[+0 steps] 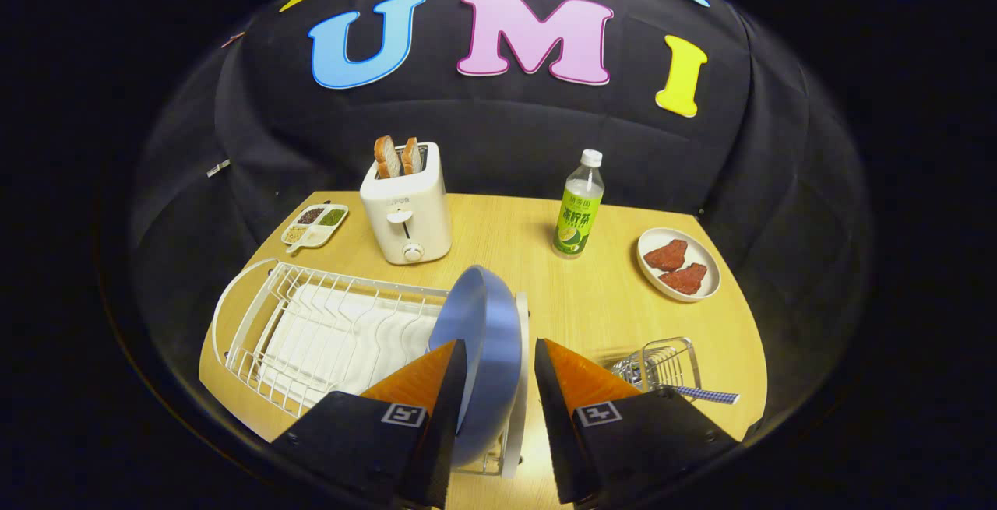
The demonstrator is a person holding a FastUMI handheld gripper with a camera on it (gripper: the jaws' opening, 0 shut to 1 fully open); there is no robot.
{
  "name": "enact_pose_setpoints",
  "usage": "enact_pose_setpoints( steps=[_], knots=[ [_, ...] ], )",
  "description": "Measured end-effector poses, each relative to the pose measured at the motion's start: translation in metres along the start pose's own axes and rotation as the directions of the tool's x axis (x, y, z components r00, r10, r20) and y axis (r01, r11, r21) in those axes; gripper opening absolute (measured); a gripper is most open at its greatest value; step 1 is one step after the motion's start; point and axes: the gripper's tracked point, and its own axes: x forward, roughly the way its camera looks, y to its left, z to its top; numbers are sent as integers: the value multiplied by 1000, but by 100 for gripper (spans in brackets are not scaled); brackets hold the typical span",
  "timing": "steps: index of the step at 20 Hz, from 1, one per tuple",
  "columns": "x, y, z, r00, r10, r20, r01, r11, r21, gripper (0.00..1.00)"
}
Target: Take the plate from the dish rack, then take the spoon from the basket and place it into the plate.
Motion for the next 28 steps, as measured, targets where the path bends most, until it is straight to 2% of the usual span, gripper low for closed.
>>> enact_pose_setpoints(
  steps=[1,2,8,13,22,24,28],
  knots=[
    [3,1,-4,1000,0,-23,0,1000,14,47],
    [3,2,-2,1000,0,-27,0,1000,28,43],
    [7,3,5,1000,-7,-20,8,997,83,34],
    [12,-12,25,999,-37,-9,38,982,185,29],
    [2,-4,35,993,-110,35,109,994,22,27],
    [-5,-1,40,988,-140,68,143,989,-41,27],
    [-16,3,46,978,-183,98,191,978,-85,27]
  ],
)
